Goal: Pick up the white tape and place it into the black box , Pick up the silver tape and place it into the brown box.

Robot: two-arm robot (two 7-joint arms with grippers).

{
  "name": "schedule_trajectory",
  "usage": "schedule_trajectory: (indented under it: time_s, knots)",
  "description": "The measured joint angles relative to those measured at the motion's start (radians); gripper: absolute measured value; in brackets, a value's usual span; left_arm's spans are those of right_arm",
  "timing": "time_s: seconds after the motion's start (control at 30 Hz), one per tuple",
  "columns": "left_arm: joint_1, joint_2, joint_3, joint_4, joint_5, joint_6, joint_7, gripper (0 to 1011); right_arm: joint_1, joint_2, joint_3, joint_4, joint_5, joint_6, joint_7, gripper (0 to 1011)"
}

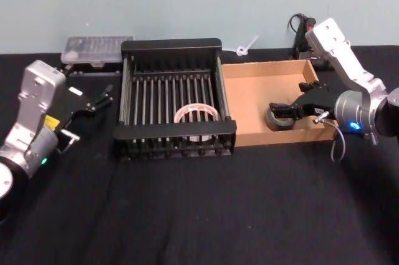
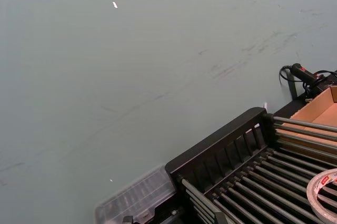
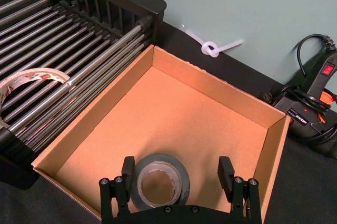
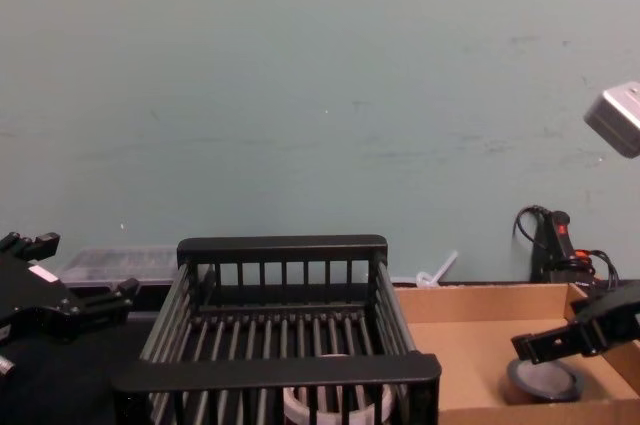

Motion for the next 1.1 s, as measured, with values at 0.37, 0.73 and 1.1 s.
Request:
schedule_trajectory:
  time_s: [0.37,0.73,1.1]
  knots:
    - [0.0,0.0,0.0,0.0,0.0,0.0,0.0,1001,-0.07,-0.024,0.061,-0.052,-0.036,-0.119,-0.094,1002]
    - [0.0,0.0,0.0,0.0,0.0,0.0,0.0,1001,-0.174,-0.081,0.106,-0.058,-0.145,-0.414,-0.268,1002]
    - [0.0,0.0,0.0,0.0,0.0,0.0,0.0,1001,-0.23,-0.102,0.115,-0.024,-0.198,-0.527,-0.296,1003]
